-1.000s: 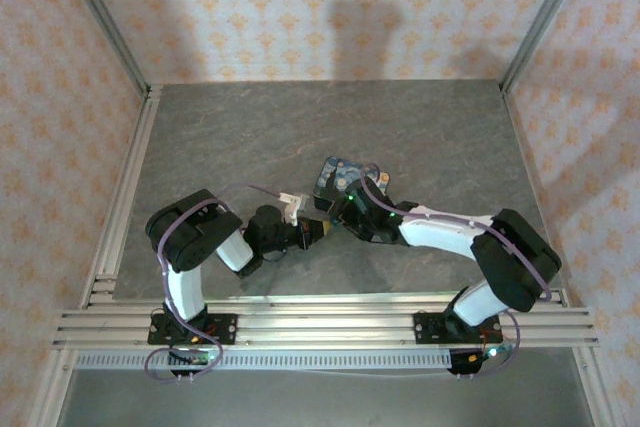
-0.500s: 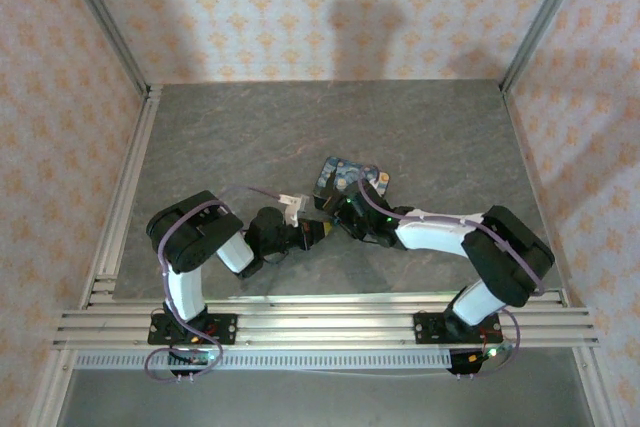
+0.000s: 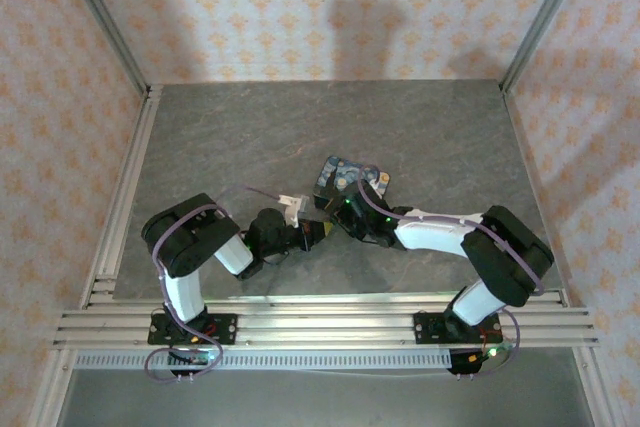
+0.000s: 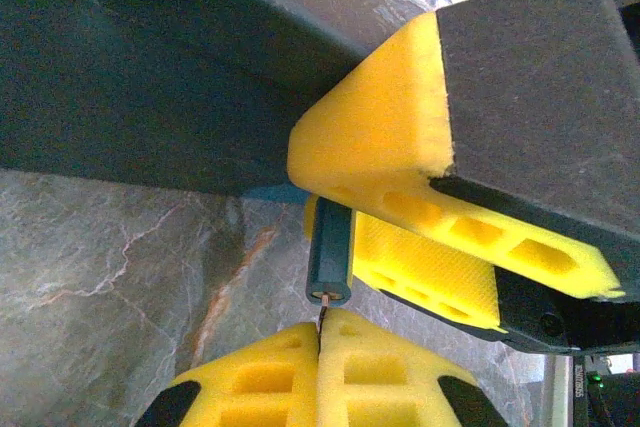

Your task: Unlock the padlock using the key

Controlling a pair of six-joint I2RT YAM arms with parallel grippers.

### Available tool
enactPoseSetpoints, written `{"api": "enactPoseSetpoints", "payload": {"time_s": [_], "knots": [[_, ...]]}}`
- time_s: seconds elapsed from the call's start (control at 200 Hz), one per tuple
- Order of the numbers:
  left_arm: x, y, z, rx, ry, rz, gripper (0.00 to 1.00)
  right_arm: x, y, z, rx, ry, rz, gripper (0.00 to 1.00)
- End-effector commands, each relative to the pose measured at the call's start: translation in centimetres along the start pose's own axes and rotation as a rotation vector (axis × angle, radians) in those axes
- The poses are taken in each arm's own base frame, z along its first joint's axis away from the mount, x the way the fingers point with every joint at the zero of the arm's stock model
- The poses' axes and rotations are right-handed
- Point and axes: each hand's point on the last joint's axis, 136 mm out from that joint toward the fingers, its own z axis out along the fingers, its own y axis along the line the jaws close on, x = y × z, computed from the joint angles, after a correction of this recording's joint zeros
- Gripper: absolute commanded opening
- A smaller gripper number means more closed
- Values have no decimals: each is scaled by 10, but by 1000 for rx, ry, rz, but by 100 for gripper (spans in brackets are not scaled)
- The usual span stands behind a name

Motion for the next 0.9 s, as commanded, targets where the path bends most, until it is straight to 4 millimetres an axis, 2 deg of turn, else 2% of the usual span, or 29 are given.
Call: {"api": "enactPoseSetpoints", "payload": {"time_s": [0.0, 0.07, 0.35, 0.505, 0.896], "knots": [[-4, -7, -2, 5, -11, 31, 0, 9, -19, 5, 88, 37, 16, 43], [-4, -8, -2, 5, -10, 32, 0, 11, -20, 6, 99, 46, 14, 41], [-7, -11, -4, -5, -11, 49, 0, 12, -18, 7, 130, 62, -6, 14], [-4, -9, -7, -47, 7, 127, 0, 12, -14, 3, 157, 75, -19, 0], [9, -18, -6, -185, 115, 586, 0, 26, -2, -2, 211, 190, -52, 0]]}}
